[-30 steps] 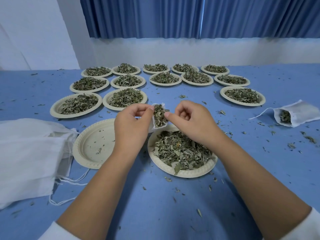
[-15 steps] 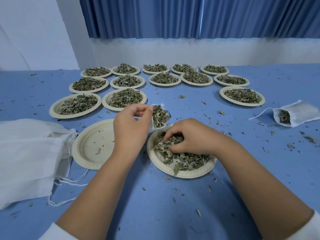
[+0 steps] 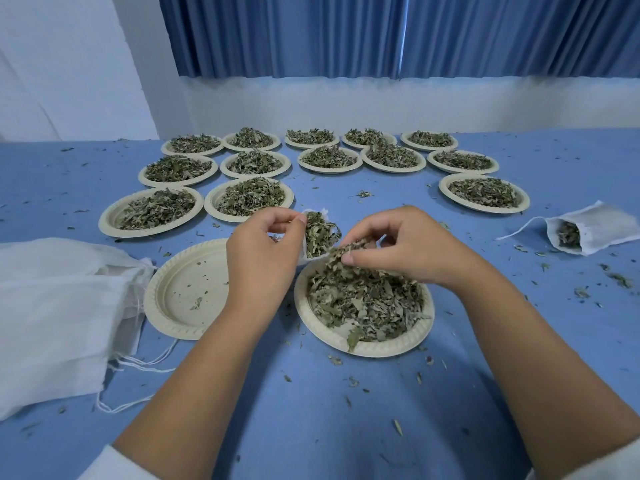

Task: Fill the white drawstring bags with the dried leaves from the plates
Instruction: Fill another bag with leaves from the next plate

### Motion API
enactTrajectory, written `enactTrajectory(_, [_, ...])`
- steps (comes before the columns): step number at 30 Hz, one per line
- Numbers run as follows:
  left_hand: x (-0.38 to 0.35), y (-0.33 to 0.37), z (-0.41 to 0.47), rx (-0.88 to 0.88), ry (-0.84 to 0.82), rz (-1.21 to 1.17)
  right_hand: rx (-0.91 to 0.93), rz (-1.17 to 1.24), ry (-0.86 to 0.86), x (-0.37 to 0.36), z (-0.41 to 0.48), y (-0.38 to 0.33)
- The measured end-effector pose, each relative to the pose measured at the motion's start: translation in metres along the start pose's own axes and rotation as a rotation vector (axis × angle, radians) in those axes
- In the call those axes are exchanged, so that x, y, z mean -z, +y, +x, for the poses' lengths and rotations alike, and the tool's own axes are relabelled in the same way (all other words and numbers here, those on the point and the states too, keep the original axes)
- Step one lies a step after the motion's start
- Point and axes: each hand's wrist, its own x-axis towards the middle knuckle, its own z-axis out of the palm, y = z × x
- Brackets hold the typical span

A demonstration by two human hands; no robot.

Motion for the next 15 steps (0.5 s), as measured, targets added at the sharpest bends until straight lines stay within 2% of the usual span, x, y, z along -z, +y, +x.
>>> enactTrajectory(8, [-0.006,0.004,-0.006,-0.007,-0.074,0.022,0.013,0.303,0.195,-0.012,0.004,0.003])
enactTrajectory(10, [-0.008,0.005,-0.008,0.012,-0.096,-0.010,0.023,0.226,0.253,-0.018,0.005,0.005])
enactTrajectory(15, [-0.009,0.007,-0.010,0.052,-0.125,-0.074,0.036,-0.143,0.371,-0.028,0.007,0.011])
